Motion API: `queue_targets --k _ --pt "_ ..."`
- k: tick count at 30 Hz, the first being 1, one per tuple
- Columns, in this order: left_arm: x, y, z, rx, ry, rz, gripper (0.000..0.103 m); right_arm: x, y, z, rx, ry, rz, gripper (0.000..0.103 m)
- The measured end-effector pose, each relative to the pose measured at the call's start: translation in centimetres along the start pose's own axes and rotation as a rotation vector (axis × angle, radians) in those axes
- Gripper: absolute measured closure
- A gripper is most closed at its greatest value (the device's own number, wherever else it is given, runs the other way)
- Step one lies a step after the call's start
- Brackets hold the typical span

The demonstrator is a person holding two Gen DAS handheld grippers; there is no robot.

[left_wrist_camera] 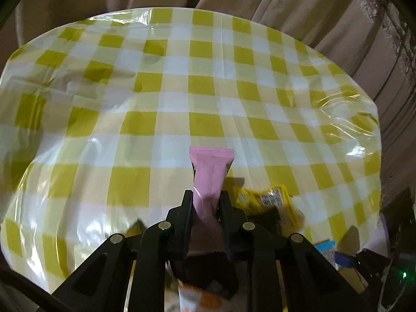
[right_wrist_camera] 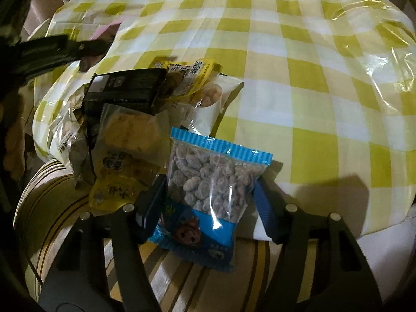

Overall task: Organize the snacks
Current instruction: 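Carry both packets into the white box and open both grippers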

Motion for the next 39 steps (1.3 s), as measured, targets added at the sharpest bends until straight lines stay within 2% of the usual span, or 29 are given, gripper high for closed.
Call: queue_targets --k 7,18,23,28,35,39 --pt "3.4 2.8 -1.7 0.047 0.017 -0.014 0.083 1.0 2.2 -0.9 -0.026 -0.041 -0.049 0.035" --pt "6.4 3.7 -7.1 0.112 -0.060 0.026 0.083 2.5 5.6 -4.2 -0.084 -0.149 -0.118 0.035" --pt "7.2 3.8 -11.5 0.166 -0.139 0.051 0.083 4.2 7.6 -7.3 -0.082 -0.212 -0.151 0.035" --pt "8.1 3.5 -17.1 0.246 -0.241 0.083 0.083 6.5 9.1 -11.5 -0.043 -0.281 -0.158 0.035" --pt "10.4 2.8 -25.0 0.353 -0.403 0.148 0.083 11.8 10.1 -18.1 0.028 -0.402 -0.123 0.035" --pt "12.4 2.6 -28.9 0.398 -0.499 0.191 0.083 14.9 10.2 -20.5 0.057 -0.454 -0.090 0.035"
Point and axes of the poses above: each gripper's, at about its wrist camera, not at the fingertips, and y roughly against the way its jaws point, z to its left, x to its underside, the point moved 6 cm from there along -y, roughly the way its jaws point, and after that the axes turned 6 degrees about z, right-handed, at the moved point
